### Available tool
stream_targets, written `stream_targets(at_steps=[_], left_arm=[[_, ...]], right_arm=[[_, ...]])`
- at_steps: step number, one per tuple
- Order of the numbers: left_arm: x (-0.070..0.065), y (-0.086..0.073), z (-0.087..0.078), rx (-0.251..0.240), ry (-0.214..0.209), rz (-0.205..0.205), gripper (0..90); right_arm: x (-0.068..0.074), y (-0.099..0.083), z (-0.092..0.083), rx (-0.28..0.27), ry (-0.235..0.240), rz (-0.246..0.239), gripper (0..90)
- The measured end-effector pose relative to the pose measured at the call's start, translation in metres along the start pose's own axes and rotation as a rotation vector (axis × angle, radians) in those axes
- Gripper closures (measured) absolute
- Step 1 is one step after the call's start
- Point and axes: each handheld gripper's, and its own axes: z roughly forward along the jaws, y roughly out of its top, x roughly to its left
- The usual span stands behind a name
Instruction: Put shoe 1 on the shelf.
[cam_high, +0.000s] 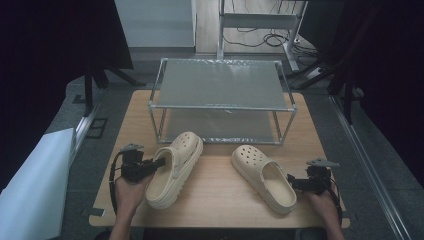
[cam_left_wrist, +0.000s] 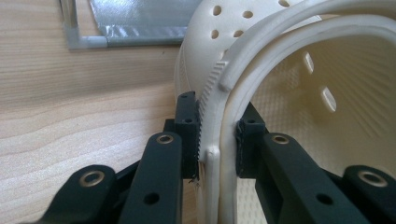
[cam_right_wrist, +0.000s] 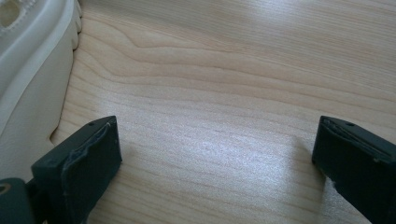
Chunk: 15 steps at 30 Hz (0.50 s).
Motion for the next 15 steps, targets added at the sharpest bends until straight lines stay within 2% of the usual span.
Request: stream_targets(at_steps=[15], left_arm=[[-0.017,0.026,-0.043,-0.041,-0.092,-0.028,75.5]], right_arm=[[0.0,0.0,0.0,0.001,0.0,-0.002,0.9]])
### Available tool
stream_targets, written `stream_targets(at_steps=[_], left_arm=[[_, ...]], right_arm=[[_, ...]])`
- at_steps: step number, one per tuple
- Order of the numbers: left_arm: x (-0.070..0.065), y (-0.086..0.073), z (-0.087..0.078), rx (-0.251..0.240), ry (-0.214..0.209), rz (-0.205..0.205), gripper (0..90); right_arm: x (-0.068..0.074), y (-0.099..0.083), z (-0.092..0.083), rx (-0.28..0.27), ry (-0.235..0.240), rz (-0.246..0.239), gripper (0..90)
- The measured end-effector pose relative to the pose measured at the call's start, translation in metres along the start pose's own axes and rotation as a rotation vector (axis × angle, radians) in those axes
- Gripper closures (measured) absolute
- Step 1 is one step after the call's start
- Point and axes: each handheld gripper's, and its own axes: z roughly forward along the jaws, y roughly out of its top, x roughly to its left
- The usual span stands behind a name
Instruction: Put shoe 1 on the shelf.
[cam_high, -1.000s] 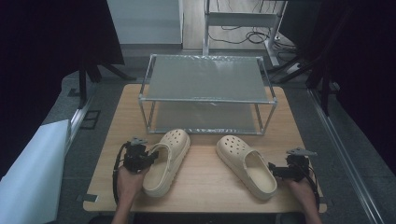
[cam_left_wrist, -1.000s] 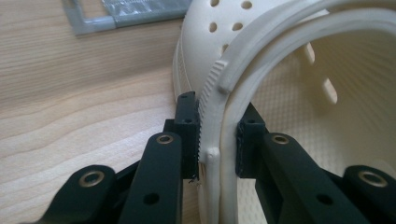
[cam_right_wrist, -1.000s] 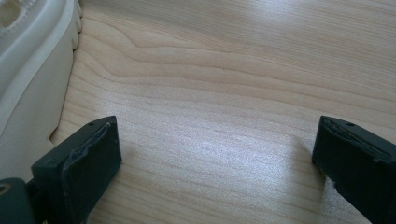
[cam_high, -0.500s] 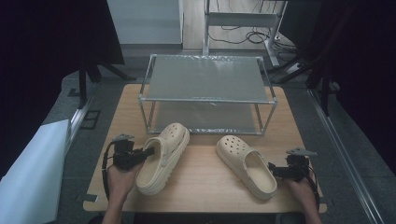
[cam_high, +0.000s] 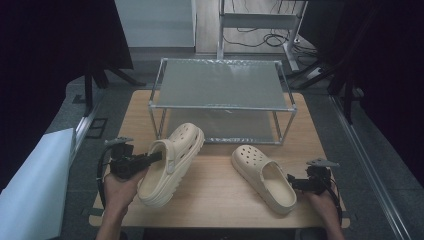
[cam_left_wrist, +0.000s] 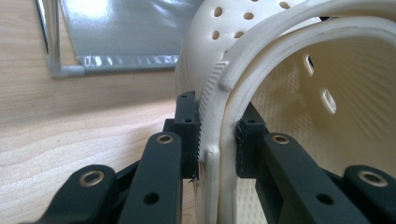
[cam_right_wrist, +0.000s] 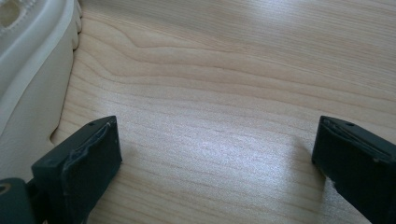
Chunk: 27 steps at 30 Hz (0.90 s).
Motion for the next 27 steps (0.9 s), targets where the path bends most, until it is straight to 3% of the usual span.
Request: stream_targets(at_steps=[10,18,27], left_arm=[[-0.01,0.024,-0.012,-0.03,-0.034,-0.018,75.5],[-0.02,0.052,-0.02,-0.104,-0.07,-0.049,75.5],[-0.027,0.089,-0.013,-0.172,-0.04,-0.099,75.4]], right_arm=[[0.0,0.0,0.0,0.0,-0.001,-0.001,0.9],[0.0,0.0,0.0,0.0,-0.001,-0.002,0.9],[0.0,0.0,0.0,0.004,0.002,-0.003,0.9]])
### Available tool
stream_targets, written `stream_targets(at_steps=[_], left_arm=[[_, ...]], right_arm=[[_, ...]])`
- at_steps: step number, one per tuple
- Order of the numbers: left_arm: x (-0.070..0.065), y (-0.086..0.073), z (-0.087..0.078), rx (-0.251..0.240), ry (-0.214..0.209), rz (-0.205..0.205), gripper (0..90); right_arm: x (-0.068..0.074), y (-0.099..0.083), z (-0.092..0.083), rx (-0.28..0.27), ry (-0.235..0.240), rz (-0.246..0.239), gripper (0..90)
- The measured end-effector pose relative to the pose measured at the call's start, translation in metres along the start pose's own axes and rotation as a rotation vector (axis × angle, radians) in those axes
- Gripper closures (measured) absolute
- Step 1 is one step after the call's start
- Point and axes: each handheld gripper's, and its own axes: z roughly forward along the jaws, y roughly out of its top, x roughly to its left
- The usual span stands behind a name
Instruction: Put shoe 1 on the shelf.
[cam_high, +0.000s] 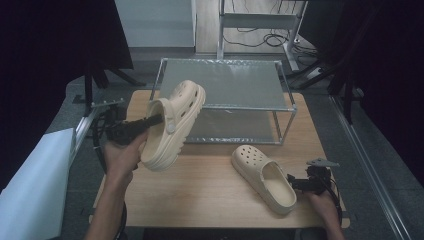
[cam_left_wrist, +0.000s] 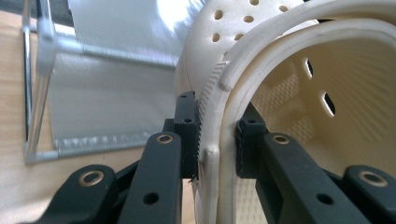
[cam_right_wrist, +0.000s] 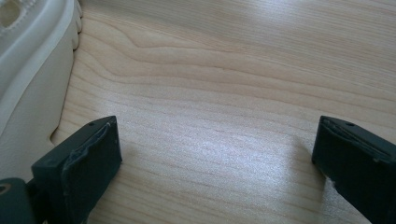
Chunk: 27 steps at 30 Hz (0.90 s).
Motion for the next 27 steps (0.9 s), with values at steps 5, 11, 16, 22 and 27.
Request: stream_targets(at_steps=[5,11,16,22,27], left_arm=[[-0.005,0.018,0.013,-0.044,0.042,-0.014,75.3],[-0.007,0.035,0.036,-0.084,0.073,-0.054,75.2],[-0.009,0.046,0.061,-0.105,0.085,-0.091,75.2],[-0.011,0.056,0.093,-0.118,0.109,-0.128,75.2],[-0.013,0.066,0.113,-0.122,0.141,-0.125,75.2]], right_arm=[[0.0,0.0,0.0,0.001,0.0,0.002,0.9],[0.0,0.0,0.0,0.001,0.002,0.002,0.8],[0.0,0.0,0.0,-0.001,0.001,0.006,0.8],[0.0,0.0,0.0,-0.004,0.0,0.006,0.8],[0.0,0.0,0.0,-0.004,0.002,0.002,0.8]])
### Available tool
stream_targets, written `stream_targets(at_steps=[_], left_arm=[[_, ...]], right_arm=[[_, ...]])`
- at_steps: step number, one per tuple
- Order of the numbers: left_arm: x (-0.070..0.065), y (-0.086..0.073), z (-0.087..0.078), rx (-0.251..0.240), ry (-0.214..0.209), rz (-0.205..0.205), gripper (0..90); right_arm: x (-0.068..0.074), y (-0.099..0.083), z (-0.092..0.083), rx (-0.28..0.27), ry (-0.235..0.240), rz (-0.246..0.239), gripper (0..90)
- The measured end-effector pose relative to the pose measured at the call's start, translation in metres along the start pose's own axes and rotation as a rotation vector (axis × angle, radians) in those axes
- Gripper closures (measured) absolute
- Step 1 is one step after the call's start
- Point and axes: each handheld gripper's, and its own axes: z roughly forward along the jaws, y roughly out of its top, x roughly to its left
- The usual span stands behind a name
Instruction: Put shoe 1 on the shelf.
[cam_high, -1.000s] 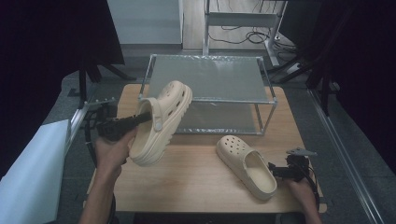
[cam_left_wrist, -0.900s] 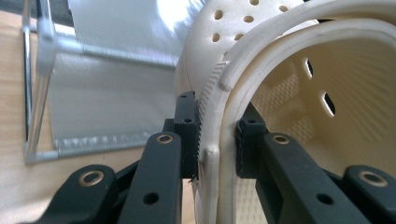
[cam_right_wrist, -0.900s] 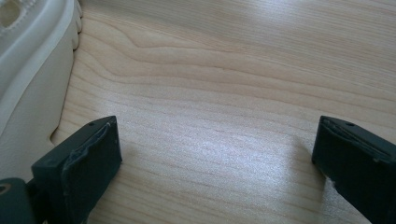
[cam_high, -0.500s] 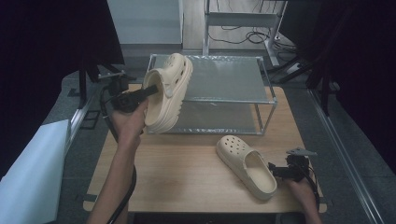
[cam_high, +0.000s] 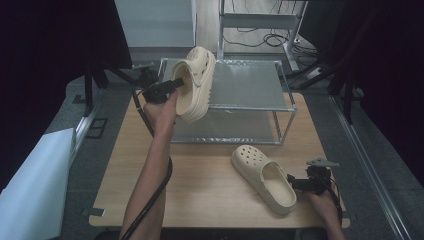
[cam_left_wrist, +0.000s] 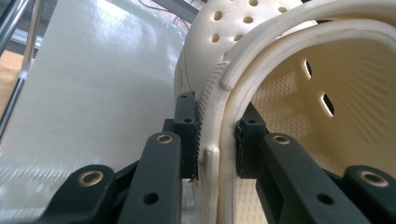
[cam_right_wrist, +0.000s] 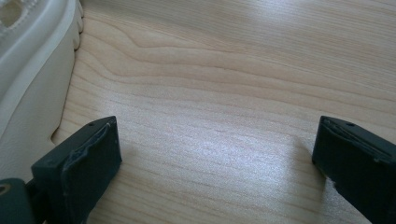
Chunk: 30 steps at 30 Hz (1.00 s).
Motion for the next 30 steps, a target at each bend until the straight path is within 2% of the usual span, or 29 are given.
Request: stream_targets(at_steps=[6,14,15,23,26,29,30], left_arm=[[-0.005,0.006,0.023,0.005,0.056,0.015,75.2],[-0.007,0.014,0.042,0.019,0.169,0.081,75.0],[-0.006,0.014,0.044,0.02,0.173,0.079,75.0],[-0.006,0.014,0.05,0.033,0.183,0.087,71.7],[-0.003,0.013,0.052,0.032,0.144,0.064,68.6],[-0.005,0.012,0.055,0.047,0.106,0.057,60.2],[-0.006,0.011,0.056,0.053,0.098,0.063,60.2]], right_arm=[[0.0,0.0,0.0,-0.001,0.003,0.0,0.8],[0.0,0.0,0.0,-0.002,0.007,-0.004,0.8],[0.0,0.0,0.0,-0.002,0.007,-0.004,0.8],[0.0,0.0,0.0,0.0,0.009,-0.004,0.8],[0.001,0.0,0.0,0.0,0.011,-0.003,0.9],[0.001,0.0,0.0,0.0,0.011,-0.004,0.9],[0.001,0.0,0.0,0.0,0.011,-0.004,0.9]])
